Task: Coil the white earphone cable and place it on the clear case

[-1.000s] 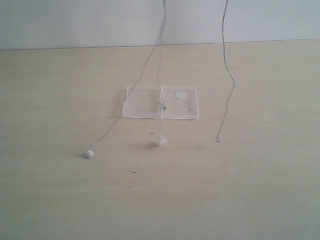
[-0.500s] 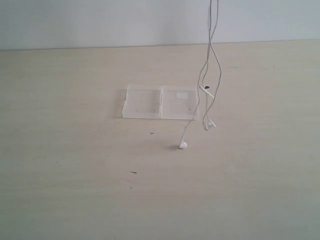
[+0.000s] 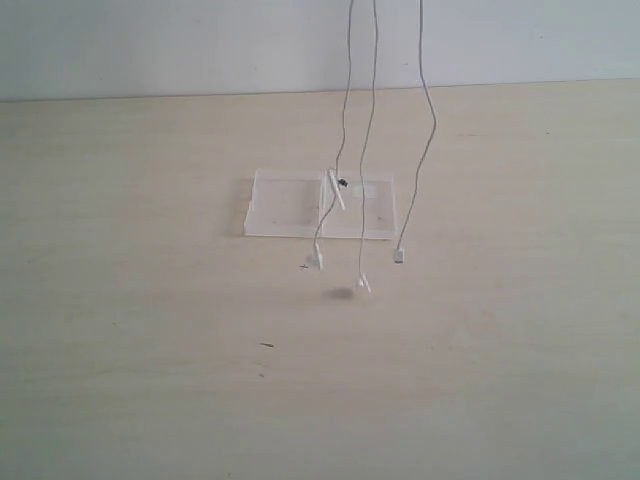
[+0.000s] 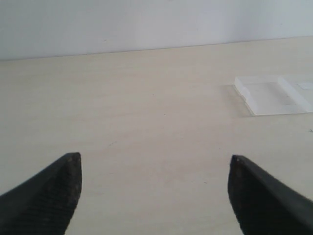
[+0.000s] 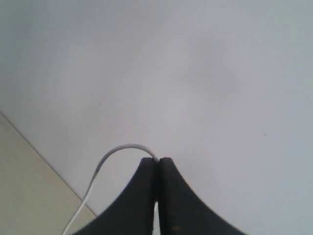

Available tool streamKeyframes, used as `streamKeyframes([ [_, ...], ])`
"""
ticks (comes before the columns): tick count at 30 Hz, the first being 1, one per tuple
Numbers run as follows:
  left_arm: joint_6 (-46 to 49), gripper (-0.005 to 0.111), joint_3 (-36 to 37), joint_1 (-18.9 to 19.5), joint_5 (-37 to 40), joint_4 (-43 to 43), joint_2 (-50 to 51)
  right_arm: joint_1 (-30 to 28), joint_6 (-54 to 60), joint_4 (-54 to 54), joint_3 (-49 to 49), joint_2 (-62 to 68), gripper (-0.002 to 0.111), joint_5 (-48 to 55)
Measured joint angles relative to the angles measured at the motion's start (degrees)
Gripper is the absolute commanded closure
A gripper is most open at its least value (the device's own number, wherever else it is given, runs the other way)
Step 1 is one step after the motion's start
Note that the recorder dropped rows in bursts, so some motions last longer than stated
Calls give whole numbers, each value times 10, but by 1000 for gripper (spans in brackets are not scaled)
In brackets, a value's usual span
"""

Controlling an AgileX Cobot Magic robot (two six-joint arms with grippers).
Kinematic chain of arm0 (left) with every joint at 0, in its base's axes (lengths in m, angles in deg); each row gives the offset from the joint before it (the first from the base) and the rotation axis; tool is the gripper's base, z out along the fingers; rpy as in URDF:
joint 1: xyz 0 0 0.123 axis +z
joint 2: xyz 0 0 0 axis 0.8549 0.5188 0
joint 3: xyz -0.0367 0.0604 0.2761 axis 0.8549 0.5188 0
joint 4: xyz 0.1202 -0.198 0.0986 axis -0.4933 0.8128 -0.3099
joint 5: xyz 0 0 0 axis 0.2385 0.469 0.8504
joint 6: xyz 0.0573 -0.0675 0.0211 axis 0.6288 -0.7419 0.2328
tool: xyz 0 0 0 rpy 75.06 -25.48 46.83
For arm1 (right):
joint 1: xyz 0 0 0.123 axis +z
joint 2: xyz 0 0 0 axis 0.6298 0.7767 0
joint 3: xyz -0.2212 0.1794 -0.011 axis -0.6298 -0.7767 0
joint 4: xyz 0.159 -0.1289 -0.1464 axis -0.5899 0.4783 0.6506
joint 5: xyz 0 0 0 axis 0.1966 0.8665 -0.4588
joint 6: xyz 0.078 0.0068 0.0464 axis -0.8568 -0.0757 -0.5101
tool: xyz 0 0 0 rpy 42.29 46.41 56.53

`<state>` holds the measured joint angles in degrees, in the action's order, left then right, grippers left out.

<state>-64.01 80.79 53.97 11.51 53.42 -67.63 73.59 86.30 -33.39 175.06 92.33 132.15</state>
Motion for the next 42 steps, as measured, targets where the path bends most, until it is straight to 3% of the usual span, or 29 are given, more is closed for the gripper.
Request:
streamKeyframes([
  [17, 46, 29, 0, 0, -7, 0, 0, 0, -28, 0, 0, 0, 108, 1],
  [23, 46, 29, 2, 0, -160, 0, 0, 0, -29, 0, 0, 0, 108, 1],
  [29, -46, 29, 2, 0, -332, 0, 0, 0, -30, 0, 0, 0, 108, 1],
  [35, -218, 29, 2, 0, -415, 0, 0, 0, -30, 0, 0, 0, 108, 1],
  [42, -285, 29, 2, 0, -485, 0, 0, 0, -30, 0, 0, 0, 108, 1],
])
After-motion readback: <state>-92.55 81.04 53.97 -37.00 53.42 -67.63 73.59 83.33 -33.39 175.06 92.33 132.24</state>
